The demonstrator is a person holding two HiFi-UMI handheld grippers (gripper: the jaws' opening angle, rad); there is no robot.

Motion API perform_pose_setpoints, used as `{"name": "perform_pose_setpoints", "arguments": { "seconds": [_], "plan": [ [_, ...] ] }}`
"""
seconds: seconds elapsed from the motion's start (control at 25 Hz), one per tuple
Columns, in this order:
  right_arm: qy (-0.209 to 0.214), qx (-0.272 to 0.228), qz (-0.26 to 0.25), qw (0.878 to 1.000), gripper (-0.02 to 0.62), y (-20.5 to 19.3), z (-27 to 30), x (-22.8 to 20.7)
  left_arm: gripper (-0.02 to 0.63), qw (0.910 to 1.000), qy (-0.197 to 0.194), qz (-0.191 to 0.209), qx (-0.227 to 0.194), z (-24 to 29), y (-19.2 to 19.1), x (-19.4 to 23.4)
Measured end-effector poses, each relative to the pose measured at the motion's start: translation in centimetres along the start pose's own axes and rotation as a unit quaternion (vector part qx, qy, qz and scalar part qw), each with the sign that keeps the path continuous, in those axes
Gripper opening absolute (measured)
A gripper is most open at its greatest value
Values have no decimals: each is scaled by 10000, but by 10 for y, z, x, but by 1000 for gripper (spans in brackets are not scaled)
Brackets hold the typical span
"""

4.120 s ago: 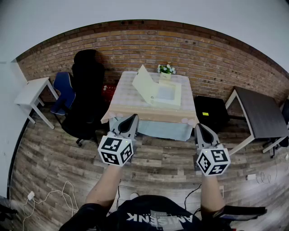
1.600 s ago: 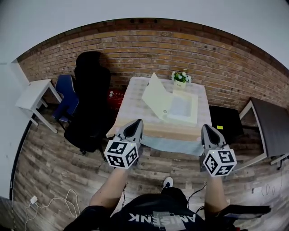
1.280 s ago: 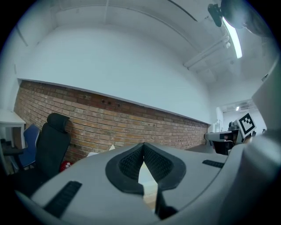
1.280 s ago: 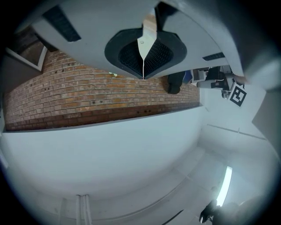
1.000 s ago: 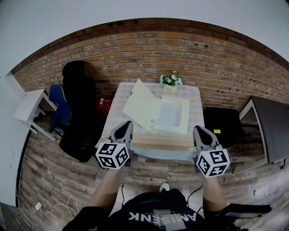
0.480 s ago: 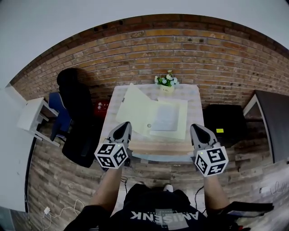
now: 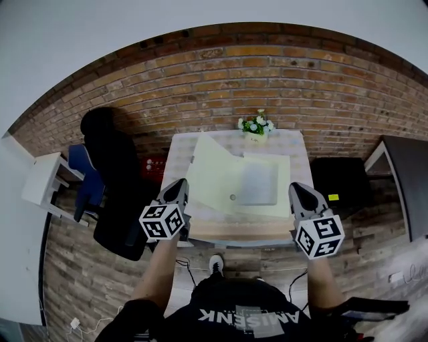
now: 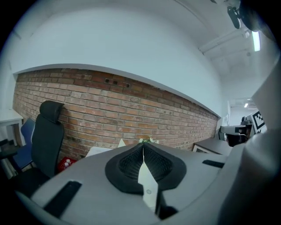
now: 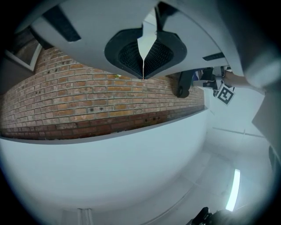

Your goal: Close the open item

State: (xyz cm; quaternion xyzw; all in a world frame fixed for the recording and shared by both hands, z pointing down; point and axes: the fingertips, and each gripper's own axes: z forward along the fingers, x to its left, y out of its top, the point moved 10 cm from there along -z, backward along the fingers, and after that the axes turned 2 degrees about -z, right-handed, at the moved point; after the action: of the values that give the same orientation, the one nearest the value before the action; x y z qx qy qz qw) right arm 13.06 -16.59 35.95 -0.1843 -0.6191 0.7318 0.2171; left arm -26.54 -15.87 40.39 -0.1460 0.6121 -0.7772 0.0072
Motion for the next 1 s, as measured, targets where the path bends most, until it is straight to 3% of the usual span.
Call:
{"name": "perform_pose_setpoints", "arguments": {
  "seconds": [0.28, 0.32, 0.4, 0.44, 0.72, 1.0],
  "plan": [
    [-297, 180, 35, 9994, 41, 1, 48, 27, 17, 9979, -204, -197, 581, 40, -18, 71],
    [-334, 214, 31, 9992, 41, 1, 54, 31, 33, 9969, -301, -261, 684, 45, -23, 79],
    [-410, 271, 23, 9988, 41, -1, 63, 39, 155, 9935, -561, -407, 907, 56, -32, 91],
    [-454, 298, 16, 9985, 41, -1, 67, 43, 181, 9917, -654, -473, 1003, 60, -37, 96],
    [-790, 434, 36, 9959, 41, -5, 92, 60, 183, 9861, -789, -551, 1355, 88, -59, 126],
    [-1093, 617, 3, 9921, 41, -7, 107, 76, 179, 9682, -1413, -569, 1986, 116, -77, 138]
  ]
}}
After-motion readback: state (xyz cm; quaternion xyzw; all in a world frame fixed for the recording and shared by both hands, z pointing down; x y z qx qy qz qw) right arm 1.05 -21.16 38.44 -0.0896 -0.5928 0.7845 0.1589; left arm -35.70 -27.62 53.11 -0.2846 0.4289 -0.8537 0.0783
